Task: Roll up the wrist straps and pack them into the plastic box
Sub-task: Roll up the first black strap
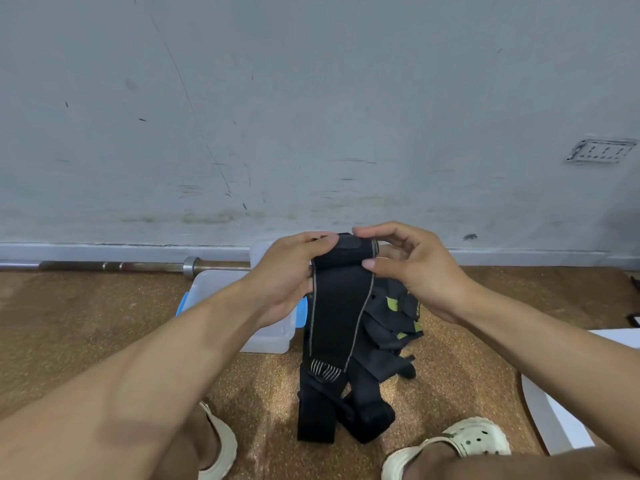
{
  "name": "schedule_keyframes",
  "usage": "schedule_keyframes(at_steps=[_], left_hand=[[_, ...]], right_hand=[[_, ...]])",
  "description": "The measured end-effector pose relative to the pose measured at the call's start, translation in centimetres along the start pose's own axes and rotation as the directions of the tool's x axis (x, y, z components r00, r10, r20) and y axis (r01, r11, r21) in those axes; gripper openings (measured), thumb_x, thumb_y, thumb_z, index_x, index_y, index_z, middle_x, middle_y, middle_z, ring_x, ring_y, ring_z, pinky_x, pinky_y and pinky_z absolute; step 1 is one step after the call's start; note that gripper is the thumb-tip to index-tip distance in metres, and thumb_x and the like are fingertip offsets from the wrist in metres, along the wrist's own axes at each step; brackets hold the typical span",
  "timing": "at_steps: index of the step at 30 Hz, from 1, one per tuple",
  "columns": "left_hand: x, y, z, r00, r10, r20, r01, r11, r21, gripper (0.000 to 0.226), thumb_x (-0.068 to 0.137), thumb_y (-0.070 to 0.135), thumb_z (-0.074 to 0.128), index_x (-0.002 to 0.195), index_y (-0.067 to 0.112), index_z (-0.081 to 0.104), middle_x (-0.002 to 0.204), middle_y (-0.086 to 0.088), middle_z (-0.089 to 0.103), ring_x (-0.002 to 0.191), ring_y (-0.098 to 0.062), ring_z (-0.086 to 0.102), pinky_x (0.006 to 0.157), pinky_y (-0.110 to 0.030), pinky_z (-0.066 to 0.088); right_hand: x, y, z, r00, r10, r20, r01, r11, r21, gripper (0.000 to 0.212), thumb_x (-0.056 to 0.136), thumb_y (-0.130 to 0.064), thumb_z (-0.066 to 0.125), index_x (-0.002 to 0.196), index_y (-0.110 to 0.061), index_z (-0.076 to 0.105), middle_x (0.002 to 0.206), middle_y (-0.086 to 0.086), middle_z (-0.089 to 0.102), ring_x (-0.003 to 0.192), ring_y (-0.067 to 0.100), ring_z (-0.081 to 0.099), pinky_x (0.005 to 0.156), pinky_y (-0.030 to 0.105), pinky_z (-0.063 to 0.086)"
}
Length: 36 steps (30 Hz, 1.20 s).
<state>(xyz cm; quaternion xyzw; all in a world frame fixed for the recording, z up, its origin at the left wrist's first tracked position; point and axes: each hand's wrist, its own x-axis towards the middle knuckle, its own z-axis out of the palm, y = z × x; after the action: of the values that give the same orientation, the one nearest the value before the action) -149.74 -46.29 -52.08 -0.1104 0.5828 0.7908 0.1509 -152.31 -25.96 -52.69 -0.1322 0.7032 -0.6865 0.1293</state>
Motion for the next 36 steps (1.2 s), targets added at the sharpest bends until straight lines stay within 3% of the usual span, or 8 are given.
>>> schedule_keyframes(at_steps=[4, 8, 11, 18, 22, 25, 29, 36], left_hand=[[0.0, 0.0, -0.5, 0.999, 0.050, -0.012, -0.050, 0.998, 0.029, 0.029, 0.096, 0.008, 0.066, 0.125, 0.010, 0.067, 0.122, -0.013, 0.071, 0.101, -0.022, 0.073, 0.077, -0.028, 0.058], [-0.4, -0.1, -0.8, 0.991, 0.133, 0.028, -0.135, 0.987, 0.082, 0.038, 0.093, 0.000, 0.067, 0.127, 0.017, 0.067, 0.132, -0.002, 0.065, 0.105, -0.018, 0.073, 0.079, -0.031, 0.061], [-0.6, -0.2, -0.8, 0.988, 0.149, 0.045, -0.152, 0.984, 0.096, 0.046, 0.093, -0.003, 0.067, 0.131, 0.021, 0.064, 0.134, 0.001, 0.063, 0.110, -0.017, 0.071, 0.085, -0.037, 0.062], [-0.6, 0.0, -0.7, 0.999, 0.012, 0.050, -0.012, 1.000, 0.001, 0.046, 0.094, -0.005, 0.063, 0.136, 0.011, 0.057, 0.126, -0.014, 0.069, 0.099, -0.021, 0.074, 0.076, -0.031, 0.060], [-0.8, 0.0, -0.5, 0.991, -0.043, 0.130, 0.051, 0.997, -0.060, 0.039, 0.097, 0.018, 0.064, 0.134, 0.005, 0.061, 0.121, -0.013, 0.072, 0.106, -0.029, 0.072, 0.088, -0.039, 0.060], [-0.7, 0.1, -0.7, 0.994, -0.080, 0.081, 0.089, 0.989, -0.115, 0.042, 0.098, 0.037, 0.062, 0.122, 0.004, 0.071, 0.110, -0.010, 0.075, 0.101, -0.032, 0.074, 0.092, -0.045, 0.059], [-0.6, -0.1, -0.7, 0.998, -0.051, 0.028, 0.054, 0.995, -0.085, 0.034, 0.103, 0.025, 0.057, 0.125, 0.001, 0.067, 0.108, -0.010, 0.077, 0.101, -0.028, 0.074, 0.091, -0.040, 0.060], [-0.4, 0.5, -1.1, 1.000, 0.011, 0.013, -0.011, 0.999, -0.048, 0.028, 0.100, 0.008, 0.058, 0.128, 0.007, 0.063, 0.103, -0.008, 0.075, 0.092, -0.022, 0.072, 0.084, -0.033, 0.059]], right_hand=[[0.3, -0.2, 0.1, 0.988, 0.150, 0.047, -0.154, 0.983, 0.103, 0.050, 0.084, -0.012, 0.076, 0.132, -0.015, 0.064, 0.133, -0.001, 0.068, 0.111, 0.018, 0.072, 0.089, 0.030, 0.059], [0.4, 0.1, 0.3, 0.950, 0.266, 0.162, -0.285, 0.952, 0.113, 0.053, 0.088, -0.030, 0.070, 0.136, -0.012, 0.060, 0.125, 0.013, 0.072, 0.111, 0.030, 0.072, 0.097, 0.041, 0.058], [0.3, 0.3, 0.6, 0.961, 0.238, 0.141, -0.256, 0.957, 0.135, 0.042, 0.091, -0.019, 0.069, 0.131, -0.008, 0.062, 0.123, 0.016, 0.073, 0.111, 0.033, 0.072, 0.097, 0.044, 0.058], [0.2, 0.6, 1.1, 0.996, 0.090, -0.024, -0.089, 0.996, 0.029, 0.041, 0.083, 0.001, 0.079, 0.118, -0.015, 0.065, 0.123, 0.011, 0.070, 0.103, 0.040, 0.071, 0.083, 0.045, 0.063], [0.2, 0.3, 1.5, 0.996, -0.001, -0.094, -0.005, 0.998, -0.060, 0.041, 0.079, 0.006, 0.082, 0.108, -0.019, 0.066, 0.113, 0.009, 0.071, 0.082, 0.015, 0.070, 0.070, 0.030, 0.060], [-0.1, 0.5, 1.8, 0.996, -0.025, -0.087, 0.017, 0.996, -0.092, 0.041, 0.076, 0.009, 0.083, 0.105, -0.018, 0.069, 0.105, 0.006, 0.074, 0.079, 0.011, 0.069, 0.072, 0.026, 0.060], [-0.1, 0.5, 2.2, 0.996, -0.026, -0.082, 0.017, 0.994, -0.105, 0.042, 0.075, 0.010, 0.083, 0.107, -0.014, 0.071, 0.100, 0.000, 0.074, 0.074, 0.004, 0.066, 0.070, 0.020, 0.058], [0.3, 0.2, 1.9, 0.981, 0.182, 0.064, -0.188, 0.976, 0.108, 0.053, 0.084, -0.028, 0.075, 0.134, -0.020, 0.063, 0.126, 0.004, 0.070, 0.105, 0.021, 0.074, 0.090, 0.036, 0.061]])
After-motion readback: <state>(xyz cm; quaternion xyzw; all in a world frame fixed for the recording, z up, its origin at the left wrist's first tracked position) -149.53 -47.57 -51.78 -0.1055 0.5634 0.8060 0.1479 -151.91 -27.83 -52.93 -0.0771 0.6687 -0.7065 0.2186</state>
